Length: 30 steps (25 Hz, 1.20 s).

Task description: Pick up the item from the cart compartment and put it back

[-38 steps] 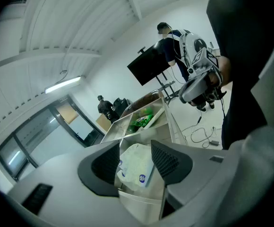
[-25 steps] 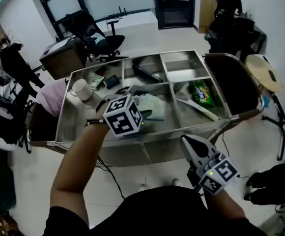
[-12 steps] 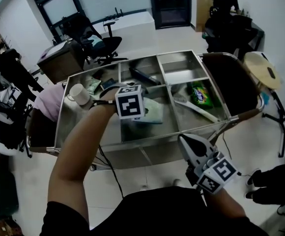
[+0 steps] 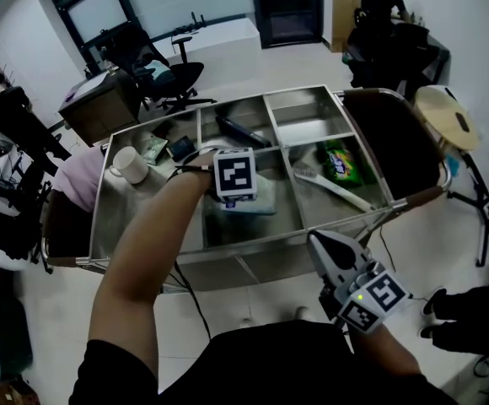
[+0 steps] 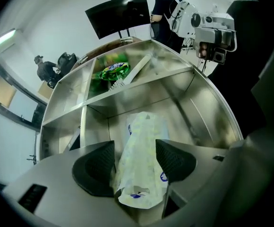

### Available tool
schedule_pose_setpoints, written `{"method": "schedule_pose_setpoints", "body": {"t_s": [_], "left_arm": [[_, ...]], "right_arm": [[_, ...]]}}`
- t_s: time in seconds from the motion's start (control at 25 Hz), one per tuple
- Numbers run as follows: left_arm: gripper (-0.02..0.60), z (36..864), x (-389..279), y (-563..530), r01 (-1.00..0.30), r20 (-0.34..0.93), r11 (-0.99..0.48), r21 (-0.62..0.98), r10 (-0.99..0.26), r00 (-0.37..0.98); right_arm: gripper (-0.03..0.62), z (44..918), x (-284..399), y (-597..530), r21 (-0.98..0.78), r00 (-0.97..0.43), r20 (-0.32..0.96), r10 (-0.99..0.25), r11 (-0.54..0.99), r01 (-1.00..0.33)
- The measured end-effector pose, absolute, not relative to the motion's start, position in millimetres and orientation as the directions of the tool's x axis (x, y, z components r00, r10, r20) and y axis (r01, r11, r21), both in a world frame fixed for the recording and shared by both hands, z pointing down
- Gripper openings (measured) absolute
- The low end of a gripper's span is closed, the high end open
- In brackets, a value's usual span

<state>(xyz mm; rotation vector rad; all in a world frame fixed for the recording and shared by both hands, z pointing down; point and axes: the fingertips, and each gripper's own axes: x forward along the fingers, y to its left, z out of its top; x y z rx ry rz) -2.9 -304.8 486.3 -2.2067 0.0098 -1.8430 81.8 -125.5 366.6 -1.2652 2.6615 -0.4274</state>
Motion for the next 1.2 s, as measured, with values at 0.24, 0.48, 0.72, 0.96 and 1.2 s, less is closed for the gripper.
{"method": "schedule_pose_setpoints", "body": {"t_s": [0.24, 0.48, 0.72, 0.96, 1.2], "left_arm": [[0.019, 488, -3, -301, 0.140, 0.963, -0.972, -0.190, -0.156, 0.221], [0.003, 473, 2, -293, 0.107, 0.941, -0.978, -0.179, -0.138, 0.309], [0.003, 449, 4, -295, 0.021, 0.879, -0.967, -0.252, -0.220, 0.424], [0.003, 422, -7, -291, -0.143, 0.776, -0.954, -0.264, -0.298, 0.556], [0.003, 372, -13, -283, -0.358, 0.559, -0.908, -0.219, -0.418, 0.716]], "right_arm": [[0.015, 371, 83, -125, -0.326, -0.627, -0.013, -0.779, 0.597, -0.733], [0.016, 372, 77, -122, -0.328, -0.637, -0.009, -0.770, 0.604, -0.726], [0.015, 371, 71, -119, -0.323, -0.652, -0.015, -0.758, 0.621, -0.715], [0.015, 369, 66, -118, -0.322, -0.661, -0.016, -0.750, 0.630, -0.707], [0.017, 365, 61, -119, -0.312, -0.671, -0.014, -0.741, 0.641, -0.702]]}}
